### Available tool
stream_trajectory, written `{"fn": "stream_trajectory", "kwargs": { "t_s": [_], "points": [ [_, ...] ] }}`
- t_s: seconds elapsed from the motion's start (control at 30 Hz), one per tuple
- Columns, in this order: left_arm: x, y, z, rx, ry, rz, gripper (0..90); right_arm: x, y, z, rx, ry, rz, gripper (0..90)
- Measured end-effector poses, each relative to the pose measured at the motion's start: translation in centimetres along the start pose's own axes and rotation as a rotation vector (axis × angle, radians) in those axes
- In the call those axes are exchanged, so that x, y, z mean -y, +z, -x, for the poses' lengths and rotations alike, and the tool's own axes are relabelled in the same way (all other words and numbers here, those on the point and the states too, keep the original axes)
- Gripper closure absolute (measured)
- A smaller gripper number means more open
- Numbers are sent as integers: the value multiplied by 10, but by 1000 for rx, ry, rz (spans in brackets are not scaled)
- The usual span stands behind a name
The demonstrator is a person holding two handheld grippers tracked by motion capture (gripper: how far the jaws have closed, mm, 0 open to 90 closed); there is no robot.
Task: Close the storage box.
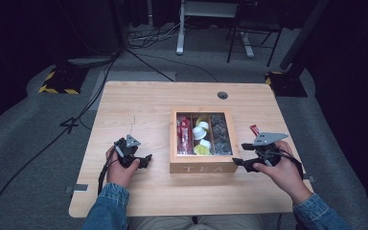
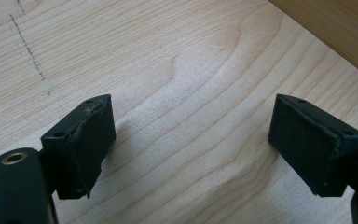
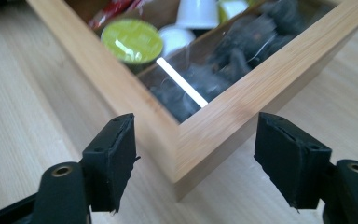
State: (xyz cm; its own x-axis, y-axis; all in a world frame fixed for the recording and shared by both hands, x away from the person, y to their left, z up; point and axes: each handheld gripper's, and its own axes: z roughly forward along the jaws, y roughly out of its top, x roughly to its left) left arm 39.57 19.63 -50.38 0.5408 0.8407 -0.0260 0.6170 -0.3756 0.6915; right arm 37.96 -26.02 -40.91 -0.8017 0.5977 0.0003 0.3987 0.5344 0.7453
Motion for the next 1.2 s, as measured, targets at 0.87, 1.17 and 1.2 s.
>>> {"fn": "stream_trajectory", "kwargs": {
  "t_s": [0.87, 1.17, 1.2],
  "points": [
    [9, -9, -2, 26, 30, -2, 149, 40, -53, 68, 191, 160, 31, 261],
    [9, -9, -3, 28, 32, -4, 149, 73, -46, 82, 230, 215, -21, 258],
    [9, -9, -3, 29, 32, -4, 149, 76, -45, 84, 230, 218, -25, 257]
  ]
}}
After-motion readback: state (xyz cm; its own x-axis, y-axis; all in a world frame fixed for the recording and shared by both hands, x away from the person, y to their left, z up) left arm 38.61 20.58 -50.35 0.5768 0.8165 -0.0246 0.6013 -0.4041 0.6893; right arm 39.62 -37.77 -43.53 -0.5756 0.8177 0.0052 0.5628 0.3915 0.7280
